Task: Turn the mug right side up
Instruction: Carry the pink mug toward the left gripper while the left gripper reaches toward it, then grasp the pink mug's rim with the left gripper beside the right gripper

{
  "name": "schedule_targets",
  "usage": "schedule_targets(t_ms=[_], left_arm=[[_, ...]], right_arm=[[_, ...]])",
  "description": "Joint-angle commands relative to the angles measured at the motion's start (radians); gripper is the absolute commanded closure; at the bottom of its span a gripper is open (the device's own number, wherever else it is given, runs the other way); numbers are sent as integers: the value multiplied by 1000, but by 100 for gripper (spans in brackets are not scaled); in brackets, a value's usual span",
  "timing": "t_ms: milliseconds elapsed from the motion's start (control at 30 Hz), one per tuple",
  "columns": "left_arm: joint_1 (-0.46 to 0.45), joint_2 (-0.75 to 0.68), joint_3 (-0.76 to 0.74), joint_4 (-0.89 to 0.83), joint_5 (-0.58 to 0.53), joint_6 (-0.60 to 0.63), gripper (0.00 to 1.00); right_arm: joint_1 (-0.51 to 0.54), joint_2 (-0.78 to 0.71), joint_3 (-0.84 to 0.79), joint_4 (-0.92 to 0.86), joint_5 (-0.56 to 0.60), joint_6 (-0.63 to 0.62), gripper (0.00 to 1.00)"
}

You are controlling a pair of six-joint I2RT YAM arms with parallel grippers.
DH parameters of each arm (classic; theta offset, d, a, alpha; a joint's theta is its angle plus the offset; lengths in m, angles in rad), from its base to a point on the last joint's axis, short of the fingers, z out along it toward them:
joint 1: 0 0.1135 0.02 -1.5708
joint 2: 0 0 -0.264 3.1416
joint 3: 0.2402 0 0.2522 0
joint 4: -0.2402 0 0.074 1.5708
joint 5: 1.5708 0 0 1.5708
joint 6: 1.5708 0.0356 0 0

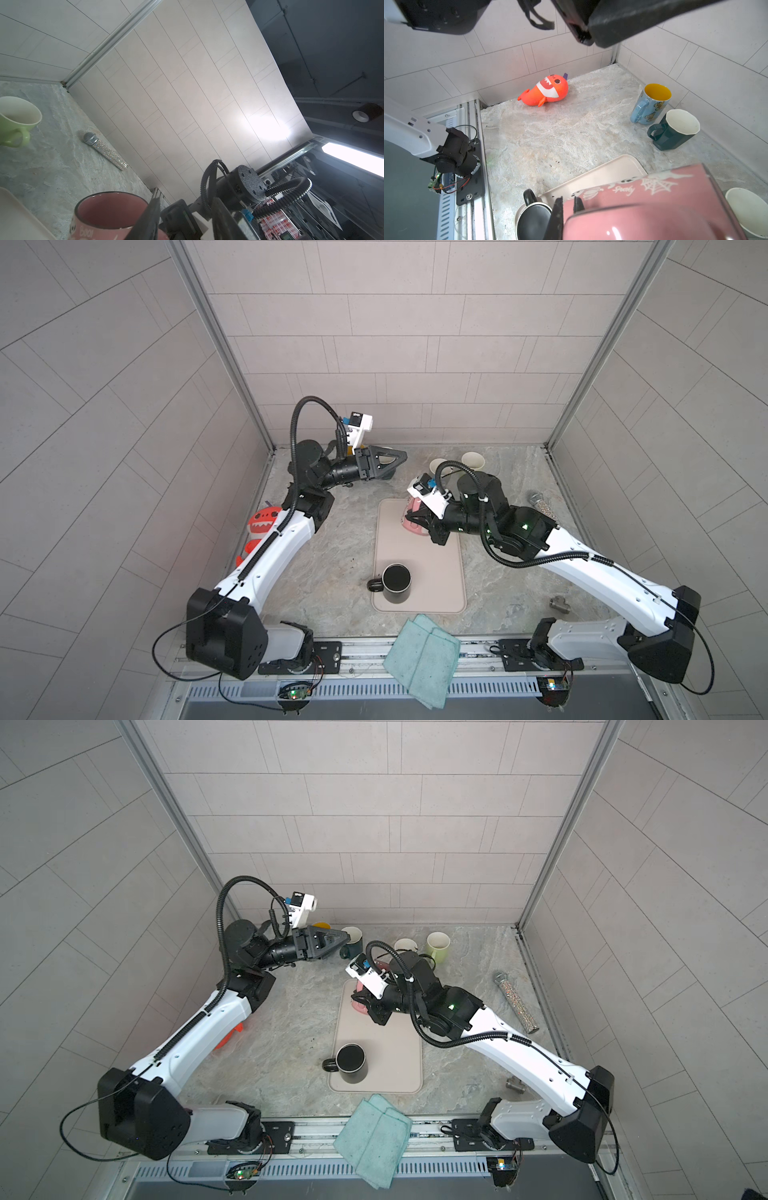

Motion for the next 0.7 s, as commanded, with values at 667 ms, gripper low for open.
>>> schedule_targets(t_ms=[667], left_arm=[[0,21,-121,273,151,-299,45]], right_arm=[[6,12,134,61,25,-109,100]])
